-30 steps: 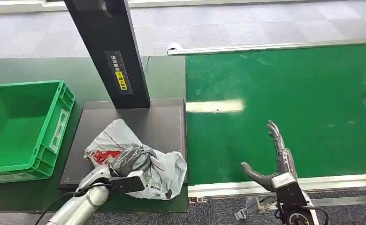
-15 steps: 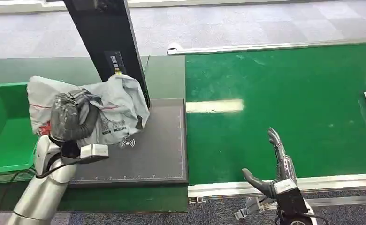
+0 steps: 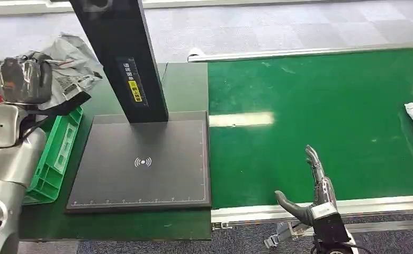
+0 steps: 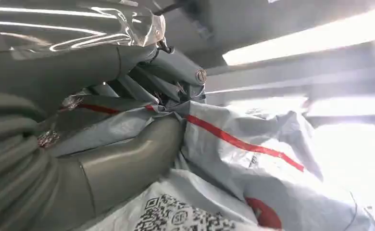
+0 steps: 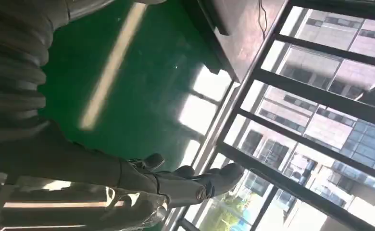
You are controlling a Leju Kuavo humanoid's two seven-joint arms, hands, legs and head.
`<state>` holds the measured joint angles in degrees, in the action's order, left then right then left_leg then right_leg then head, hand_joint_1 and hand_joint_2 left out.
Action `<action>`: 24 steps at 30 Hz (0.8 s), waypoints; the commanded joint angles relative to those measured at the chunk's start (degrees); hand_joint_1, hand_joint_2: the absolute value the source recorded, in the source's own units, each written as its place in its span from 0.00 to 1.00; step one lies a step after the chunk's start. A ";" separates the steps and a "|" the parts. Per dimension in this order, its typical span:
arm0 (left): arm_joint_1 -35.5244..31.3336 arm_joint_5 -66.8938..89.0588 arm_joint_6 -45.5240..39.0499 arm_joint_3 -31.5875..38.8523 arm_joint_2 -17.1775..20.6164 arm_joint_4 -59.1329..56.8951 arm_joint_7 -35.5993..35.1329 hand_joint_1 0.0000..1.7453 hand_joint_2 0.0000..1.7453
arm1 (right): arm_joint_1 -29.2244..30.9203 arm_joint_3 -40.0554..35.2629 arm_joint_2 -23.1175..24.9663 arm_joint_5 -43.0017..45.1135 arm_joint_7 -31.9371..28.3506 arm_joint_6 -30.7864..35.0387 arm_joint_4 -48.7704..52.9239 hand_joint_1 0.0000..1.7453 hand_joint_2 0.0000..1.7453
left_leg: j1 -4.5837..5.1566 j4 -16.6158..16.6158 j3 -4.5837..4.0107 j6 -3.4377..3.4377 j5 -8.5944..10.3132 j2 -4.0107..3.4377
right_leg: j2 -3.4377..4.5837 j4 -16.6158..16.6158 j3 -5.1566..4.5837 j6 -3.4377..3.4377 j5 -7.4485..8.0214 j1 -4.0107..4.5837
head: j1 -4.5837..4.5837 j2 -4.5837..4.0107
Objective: Moved the parcel from conveyor to table for the left to box.
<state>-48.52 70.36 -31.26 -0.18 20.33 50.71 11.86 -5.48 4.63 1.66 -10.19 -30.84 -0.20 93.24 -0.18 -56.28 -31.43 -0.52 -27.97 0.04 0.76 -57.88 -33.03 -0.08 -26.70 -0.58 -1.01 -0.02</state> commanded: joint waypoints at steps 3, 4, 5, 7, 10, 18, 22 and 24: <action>-12.15 7.21 3.05 1.11 6.29 -31.71 -9.68 1.00 1.00 | -0.70 1.51 1.37 0.04 0.50 0.08 0.33 0.00 1.00 | -0.03 0.06 0.03 -0.04 -0.05 -0.09 | 0.04 0.08 0.03 0.02 -0.02 0.04 | -0.02 0.00; -12.59 7.74 4.11 0.90 6.55 -32.18 -10.51 1.00 1.00 | -0.70 1.44 1.47 0.04 0.48 0.09 0.48 0.00 1.00 | -0.01 0.01 -0.05 -0.03 -0.05 -0.07 | 0.04 0.02 -0.04 0.01 -0.03 0.01 | -0.04 0.00; -12.94 7.88 4.91 0.94 6.66 -32.41 -10.82 1.00 1.00 | -0.74 1.41 1.53 0.04 0.48 0.09 0.61 0.00 1.00 | -0.06 0.02 -0.03 -0.04 -0.05 -0.03 | -0.02 0.08 0.01 0.02 -0.03 0.06 | 0.00 0.00; -13.76 7.79 6.84 1.58 7.35 -33.36 -11.50 1.00 1.00 | -1.04 1.37 1.76 0.04 0.48 0.09 1.00 0.00 1.00 | -0.05 -0.02 -0.13 -0.04 -0.04 -0.01 | -0.04 0.04 -0.05 0.02 -0.03 0.06 | 0.00 0.00; -12.85 6.64 7.61 3.41 8.26 -33.90 -11.37 1.00 1.00 | -1.40 1.49 2.02 0.04 0.48 0.12 1.19 0.00 1.00 | -0.03 -0.01 -0.15 -0.05 -0.04 -0.03 | 0.00 0.04 -0.08 0.03 -0.03 0.03 | -0.02 0.00; -10.89 0.86 9.29 8.91 6.56 -32.87 -4.48 0.00 1.00 | -0.23 1.35 1.15 0.10 0.29 0.02 -0.80 0.00 1.00 | -0.05 0.09 -0.06 -0.05 -0.01 0.02 | -0.08 0.16 0.01 0.03 0.00 0.06 | -0.02 0.00; -11.36 1.28 8.83 8.60 6.53 -32.27 -3.14 0.00 1.00 | 0.65 0.47 0.17 0.60 -0.53 -0.02 -2.58 0.00 1.00 | -0.02 0.03 -0.13 -0.02 -0.02 -0.01 | -0.02 0.10 -0.05 0.00 0.00 0.02 | 0.00 0.00; -11.34 1.24 8.26 8.33 6.56 -31.83 -1.57 0.00 1.00 | 1.26 0.01 -0.11 0.97 -0.71 0.13 -3.47 0.00 1.00 | -0.03 0.02 -0.14 -0.02 -0.03 -0.02 | 0.00 0.10 -0.06 0.00 0.00 0.04 | 0.00 0.00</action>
<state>-57.85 71.95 -22.64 5.84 28.24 21.68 7.35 -6.83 5.07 2.47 -10.10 -30.75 -0.17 94.75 -0.17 -56.28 -31.61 -0.53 -28.00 -0.02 0.83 -57.85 -33.17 -0.08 -26.71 -0.59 -1.01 -0.02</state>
